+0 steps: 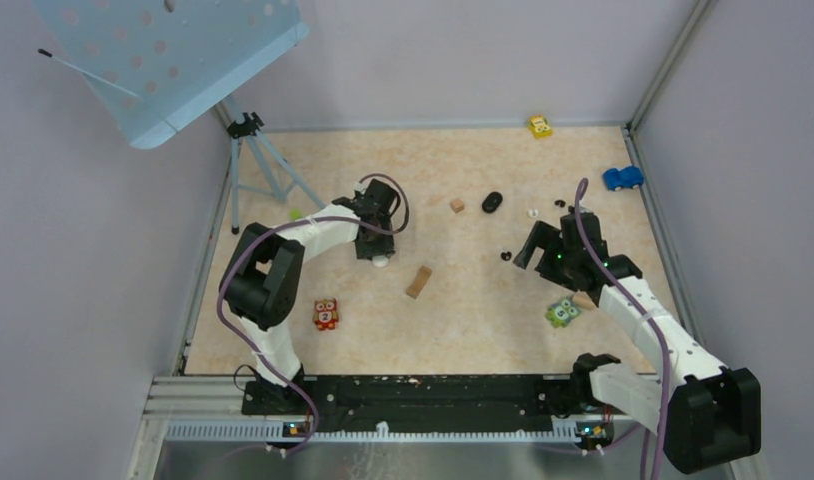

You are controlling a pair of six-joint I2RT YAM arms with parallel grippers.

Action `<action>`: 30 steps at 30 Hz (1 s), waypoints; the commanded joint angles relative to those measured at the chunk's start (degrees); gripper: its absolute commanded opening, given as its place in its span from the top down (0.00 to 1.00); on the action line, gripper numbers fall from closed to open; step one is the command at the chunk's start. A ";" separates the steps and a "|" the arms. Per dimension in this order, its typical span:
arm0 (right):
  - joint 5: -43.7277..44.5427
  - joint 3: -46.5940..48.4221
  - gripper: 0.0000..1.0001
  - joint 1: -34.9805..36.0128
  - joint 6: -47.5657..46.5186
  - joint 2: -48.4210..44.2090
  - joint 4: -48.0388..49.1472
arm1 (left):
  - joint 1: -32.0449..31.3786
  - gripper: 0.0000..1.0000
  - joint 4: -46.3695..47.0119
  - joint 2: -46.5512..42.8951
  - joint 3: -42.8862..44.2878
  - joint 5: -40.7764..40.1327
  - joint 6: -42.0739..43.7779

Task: Insert the wireless bluetooth earbuds into the charging case
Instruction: Pick up the charging case from the center of the board.

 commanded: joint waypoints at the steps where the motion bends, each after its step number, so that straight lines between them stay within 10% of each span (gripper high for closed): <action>1: -0.73 1.19 0.05 -0.37 -0.26 -0.72 0.54 | -1.16 0.52 0.94 -0.09 1.95 0.45 2.25; 19: -11.76 4.13 0.07 -0.38 -2.44 -1.83 3.38 | -2.31 0.62 7.97 -3.07 5.58 21.41 11.25; 30: -23.70 13.73 0.18 -0.20 12.79 5.52 12.65 | -2.60 0.62 15.01 -6.56 7.94 39.94 9.82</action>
